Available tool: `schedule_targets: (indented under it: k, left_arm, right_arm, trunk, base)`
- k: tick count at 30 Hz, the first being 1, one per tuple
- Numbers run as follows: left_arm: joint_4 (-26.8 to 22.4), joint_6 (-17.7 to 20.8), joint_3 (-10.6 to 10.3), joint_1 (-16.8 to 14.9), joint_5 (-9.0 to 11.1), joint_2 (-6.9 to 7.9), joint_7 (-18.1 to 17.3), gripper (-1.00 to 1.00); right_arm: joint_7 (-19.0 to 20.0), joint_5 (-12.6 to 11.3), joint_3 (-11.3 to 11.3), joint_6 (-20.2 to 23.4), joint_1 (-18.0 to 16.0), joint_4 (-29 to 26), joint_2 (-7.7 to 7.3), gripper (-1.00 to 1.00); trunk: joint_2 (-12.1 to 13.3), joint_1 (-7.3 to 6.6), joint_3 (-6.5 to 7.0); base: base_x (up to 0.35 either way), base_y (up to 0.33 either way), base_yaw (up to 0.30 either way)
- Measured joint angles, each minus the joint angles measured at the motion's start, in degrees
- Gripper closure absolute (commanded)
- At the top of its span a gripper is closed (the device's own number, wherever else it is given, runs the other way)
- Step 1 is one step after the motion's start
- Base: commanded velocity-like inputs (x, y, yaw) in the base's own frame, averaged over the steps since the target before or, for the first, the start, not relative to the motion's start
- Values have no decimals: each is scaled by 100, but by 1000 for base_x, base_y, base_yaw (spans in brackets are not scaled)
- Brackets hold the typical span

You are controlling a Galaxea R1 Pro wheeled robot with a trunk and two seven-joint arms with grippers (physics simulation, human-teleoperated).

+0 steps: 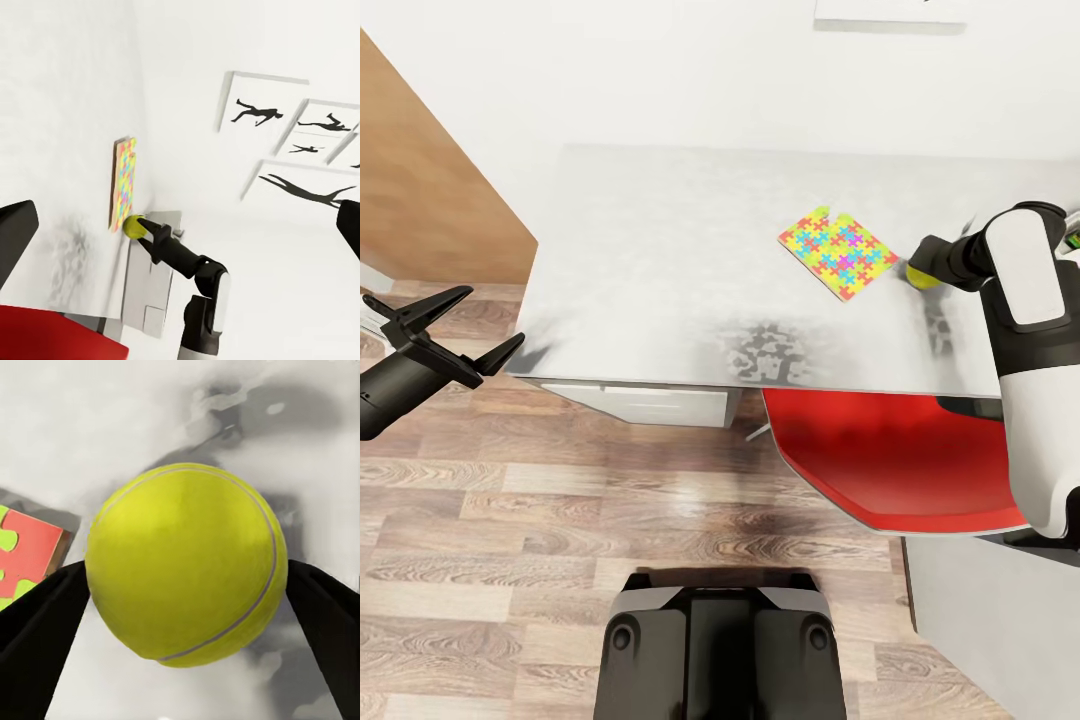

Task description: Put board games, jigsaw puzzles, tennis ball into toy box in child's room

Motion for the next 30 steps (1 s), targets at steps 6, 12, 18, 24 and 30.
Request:
schedule_targets:
  k: [6, 12, 18, 24, 30]
  left_arm:
    - [0, 0, 1, 1, 0, 1, 0, -100]
    - [0, 0, 0, 1, 0, 3, -4, -100]
    - [0, 0, 0, 0, 0, 4, -7, -100]
    - [0, 2, 6, 0, 0, 5, -8, -100]
    - [0, 4, 7, 0, 1, 5, -8, -100]
  right_arm:
    - [0, 41, 9, -18, 18, -1, -3, 100]
    - [-2, 36, -2, -13, 27, 0, -6, 100]
    - [7, 37, -11, -11, 28, 0, -5, 100]
    - [5, 26, -18, -21, 29, 2, -5, 100]
    - [7, 17, -21, -23, 23, 1, -10, 100]
  trunk:
    - [-2, -1, 0]
    - [-1, 0, 0]
    - [0, 0, 0]
    - [0, 0, 0]
    - [0, 0, 0]
  base:
    - [0, 0, 0]
    - [0, 0, 0]
    - [0, 0, 0]
    - [0, 0, 0]
    - [0, 0, 0]
